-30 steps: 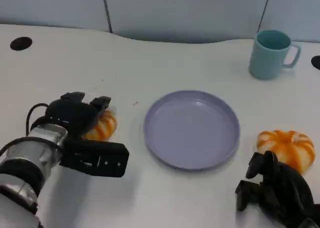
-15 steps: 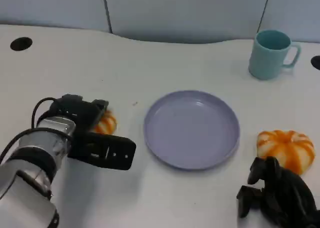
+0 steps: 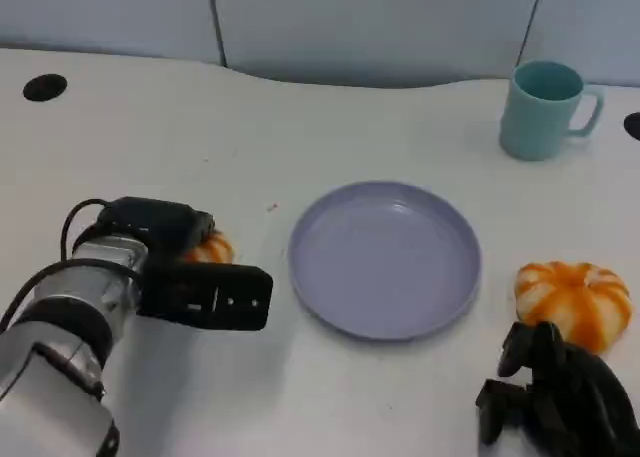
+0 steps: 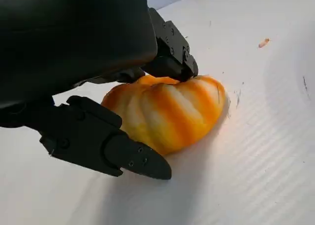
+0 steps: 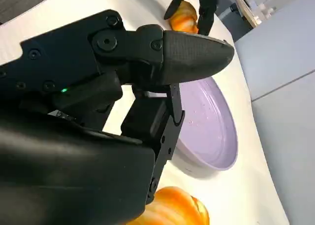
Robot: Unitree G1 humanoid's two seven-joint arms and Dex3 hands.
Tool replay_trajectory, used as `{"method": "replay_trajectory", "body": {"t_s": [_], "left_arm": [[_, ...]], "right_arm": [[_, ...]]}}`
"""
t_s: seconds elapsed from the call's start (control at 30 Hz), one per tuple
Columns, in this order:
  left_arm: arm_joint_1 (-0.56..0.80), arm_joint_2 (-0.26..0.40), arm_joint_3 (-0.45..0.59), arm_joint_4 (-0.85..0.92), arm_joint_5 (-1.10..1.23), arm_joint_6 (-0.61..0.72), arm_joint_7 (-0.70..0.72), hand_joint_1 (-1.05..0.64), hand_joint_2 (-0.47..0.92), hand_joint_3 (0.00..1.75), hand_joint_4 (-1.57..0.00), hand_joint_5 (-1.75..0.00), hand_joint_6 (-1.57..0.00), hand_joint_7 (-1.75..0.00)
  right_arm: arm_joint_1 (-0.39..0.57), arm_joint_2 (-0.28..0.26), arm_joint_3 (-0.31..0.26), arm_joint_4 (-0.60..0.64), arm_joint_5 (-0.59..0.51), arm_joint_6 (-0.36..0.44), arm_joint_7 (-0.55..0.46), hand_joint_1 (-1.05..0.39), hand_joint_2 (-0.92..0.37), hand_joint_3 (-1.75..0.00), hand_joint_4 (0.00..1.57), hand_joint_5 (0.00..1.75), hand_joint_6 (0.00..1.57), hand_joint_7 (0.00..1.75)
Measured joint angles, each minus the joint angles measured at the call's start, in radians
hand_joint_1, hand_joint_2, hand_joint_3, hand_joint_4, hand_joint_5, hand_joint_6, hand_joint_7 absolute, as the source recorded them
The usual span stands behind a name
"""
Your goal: Grasp the bread from the table and place it into the plate.
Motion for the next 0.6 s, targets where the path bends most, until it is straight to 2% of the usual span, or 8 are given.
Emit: {"method": "replay_trajectory", "body": {"t_s": [0.1, 0.2, 0.3, 0.33, 0.37, 0.4, 0.47, 0.6], "left_arm": [[0.006, -0.002, 0.021, 0.000, -0.026, 0.003, 0.016, -0.27, 0.92, 0.19, -0.91, -0.46, -1.08, -0.12], [0.016, -0.006, 0.040, -0.001, -0.042, 0.008, 0.046, -0.27, 0.92, 0.18, -0.91, -0.50, -1.12, -0.11], [0.025, -0.007, 0.043, -0.002, -0.042, 0.008, 0.080, -0.33, 0.91, 0.14, -0.82, -0.90, -1.10, -0.05], [0.031, -0.008, 0.042, -0.002, -0.040, 0.008, 0.103, -0.30, 0.86, 0.44, -0.77, -1.31, -1.02, -0.52], [0.037, -0.008, 0.042, -0.002, -0.040, 0.006, 0.138, -0.26, 0.77, 0.74, -0.75, -1.57, -0.73, -1.24], [0.048, -0.008, 0.043, -0.003, -0.040, 0.000, 0.183, -0.25, 0.74, 0.85, -0.75, -1.65, -0.62, -1.49], [0.068, -0.009, 0.045, -0.005, -0.040, -0.012, 0.246, -0.25, 0.71, 0.88, -0.72, -1.73, -0.53, -1.69], [0.090, -0.009, 0.057, -0.005, -0.042, -0.046, 0.331, -0.25, 0.71, 0.86, -0.70, -1.75, -0.50, -1.74]], "right_arm": [[0.003, 0.001, 0.000, -0.008, 0.000, 0.006, -0.010, -0.45, -0.92, -0.54, 1.25, 1.38, 1.11, 1.33], [0.005, 0.001, 0.000, -0.016, 0.000, 0.020, -0.022, -0.46, -0.92, -0.53, 1.25, 1.37, 1.12, 1.33], [0.007, 0.001, 0.000, -0.018, 0.000, 0.021, -0.024, -0.45, -0.92, -0.55, 1.25, 1.38, 1.12, 1.34], [0.008, 0.001, 0.000, -0.018, 0.001, 0.020, -0.024, -0.44, -0.92, -0.55, 1.25, 1.37, 1.11, 1.34], [0.009, 0.001, 0.000, -0.018, 0.002, 0.019, -0.022, -0.44, -0.92, -0.55, 1.25, 1.37, 1.11, 1.34], [0.009, 0.001, 0.000, -0.018, 0.004, 0.019, -0.019, -0.44, -0.92, -0.56, 1.25, 1.37, 1.11, 1.34], [0.012, 0.001, -0.001, -0.018, 0.015, 0.019, -0.016, -0.44, -0.92, -0.57, 1.24, 1.36, 1.10, 1.34], [0.015, 0.001, -0.001, -0.021, 0.016, 0.019, -0.016, -0.44, -0.92, -0.59, 1.23, 1.36, 1.09, 1.34]]}}
